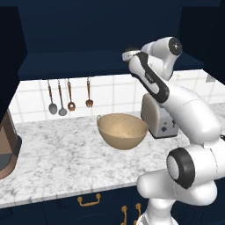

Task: Open the cabinet, pick up the bread from the cabinet and place it in the basket. Then move the basket to the dining counter.

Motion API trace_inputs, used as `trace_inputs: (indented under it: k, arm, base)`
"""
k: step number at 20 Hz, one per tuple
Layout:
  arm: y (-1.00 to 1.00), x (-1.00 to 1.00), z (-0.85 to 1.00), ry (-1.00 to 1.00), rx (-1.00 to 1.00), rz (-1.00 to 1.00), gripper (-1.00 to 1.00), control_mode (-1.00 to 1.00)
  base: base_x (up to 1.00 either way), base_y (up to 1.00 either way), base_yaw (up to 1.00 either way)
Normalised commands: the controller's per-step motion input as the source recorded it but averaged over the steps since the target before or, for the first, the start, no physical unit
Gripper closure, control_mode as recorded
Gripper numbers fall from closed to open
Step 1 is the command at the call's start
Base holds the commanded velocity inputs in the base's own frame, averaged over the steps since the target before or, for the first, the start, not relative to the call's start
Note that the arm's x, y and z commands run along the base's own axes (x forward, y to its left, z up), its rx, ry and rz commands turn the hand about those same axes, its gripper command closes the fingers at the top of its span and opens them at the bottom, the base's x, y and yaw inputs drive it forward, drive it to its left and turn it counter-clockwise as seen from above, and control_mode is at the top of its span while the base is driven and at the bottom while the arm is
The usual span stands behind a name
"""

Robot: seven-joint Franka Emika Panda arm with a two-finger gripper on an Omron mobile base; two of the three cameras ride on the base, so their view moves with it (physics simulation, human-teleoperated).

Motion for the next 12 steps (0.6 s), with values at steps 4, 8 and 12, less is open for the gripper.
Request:
trace_inputs:
  k: [4, 8, 12]
  arm:
    - [-0.13, -1.0, 0.63, 0.0, 0.0, -0.09, 1.0, -1.0]
    - [-0.02, -0.94, 0.78, 0.03, 0.0, -0.08, 1.0, -1.0]
    - [-0.13, -1.0, 0.3, 0.09, 0.02, -0.1, 1.0, -1.0]
  base:
    - [0.0, 0.0, 0.0]
    - [0.0, 0.0, 0.0]
    - [0.0, 0.0, 0.0]
